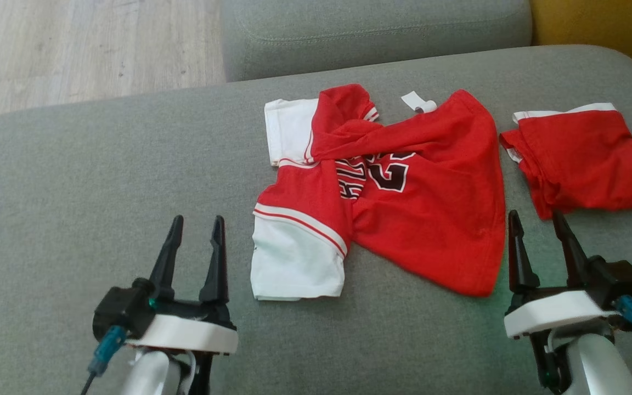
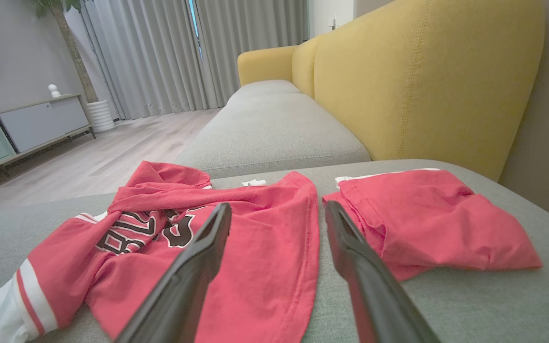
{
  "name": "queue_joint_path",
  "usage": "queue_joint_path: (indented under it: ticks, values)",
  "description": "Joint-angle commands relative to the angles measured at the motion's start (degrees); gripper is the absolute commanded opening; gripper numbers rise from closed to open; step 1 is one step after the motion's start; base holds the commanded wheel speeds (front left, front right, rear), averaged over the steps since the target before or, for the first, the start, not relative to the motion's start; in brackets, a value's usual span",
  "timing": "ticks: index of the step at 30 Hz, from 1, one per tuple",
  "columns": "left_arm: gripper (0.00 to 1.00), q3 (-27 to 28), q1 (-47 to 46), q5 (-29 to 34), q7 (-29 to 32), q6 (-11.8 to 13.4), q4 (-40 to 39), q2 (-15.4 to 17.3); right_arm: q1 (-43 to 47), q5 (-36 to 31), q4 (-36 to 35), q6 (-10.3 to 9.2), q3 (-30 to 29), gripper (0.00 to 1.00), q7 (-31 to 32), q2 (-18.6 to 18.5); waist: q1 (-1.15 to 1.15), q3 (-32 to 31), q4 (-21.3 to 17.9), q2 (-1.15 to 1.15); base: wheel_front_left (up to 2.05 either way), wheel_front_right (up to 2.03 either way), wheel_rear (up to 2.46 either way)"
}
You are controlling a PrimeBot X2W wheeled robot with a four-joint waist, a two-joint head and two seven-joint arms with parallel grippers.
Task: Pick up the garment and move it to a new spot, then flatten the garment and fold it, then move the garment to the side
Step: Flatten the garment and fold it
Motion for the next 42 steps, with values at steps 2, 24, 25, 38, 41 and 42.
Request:
queue_joint_path:
  ticks: [2, 24, 25, 38, 41, 42]
  values:
    - [1.0, 1.0, -3.1, 0.0, -0.3, -0.3, 0.0, 0.1, -2.3, 0.0, -2.6, 0.2, 1.8, 1.0, -0.8, -0.1, 0.0, 0.3, 0.0, 0.0, 0.0, 0.0, 0.0]
    - [1.0, -9.2, -9.8, -3.8, 9.3, 4.5, 22.7, 0.1, -3.1, 0.3, -2.4, 0.2, 3.4, 1.0, -0.8, -0.1, 0.0, 2.9, -3.1, 0.0, 0.0, 0.0, 0.0]
    - [1.0, -9.4, -10.1, -4.1, 9.9, 4.7, 23.3, 0.1, -3.2, 0.4, -2.4, 0.2, 3.5, 1.0, -0.8, -0.1, 0.0, 3.1, -3.3, 0.0, 0.0, 0.0, 0.0]
    - [0.0, -12.5, -12.2, -5.9, 12.4, 2.4, 25.7, 0.1, -3.9, 0.6, -1.9, 0.2, 2.9, 1.0, -0.8, -0.1, 0.0, 4.2, -4.7, 0.0, 0.0, 0.0, 0.0]
    - [0.0, -11.3, -12.6, -6.5, 8.9, 2.4, 24.4, 0.3, -3.8, 0.2, -0.6, 0.2, 2.6, 1.0, -0.8, -0.1, 0.0, 4.0, -4.4, 0.0, 0.0, 0.0, 0.0]
    - [0.0, -10.8, -12.7, -6.8, 7.5, 2.4, 23.9, 0.4, -3.7, 0.0, 0.0, 0.2, 2.5, 1.0, -0.8, -0.1, 0.0, 3.8, -4.3, 0.0, 0.0, 0.0, 0.0]
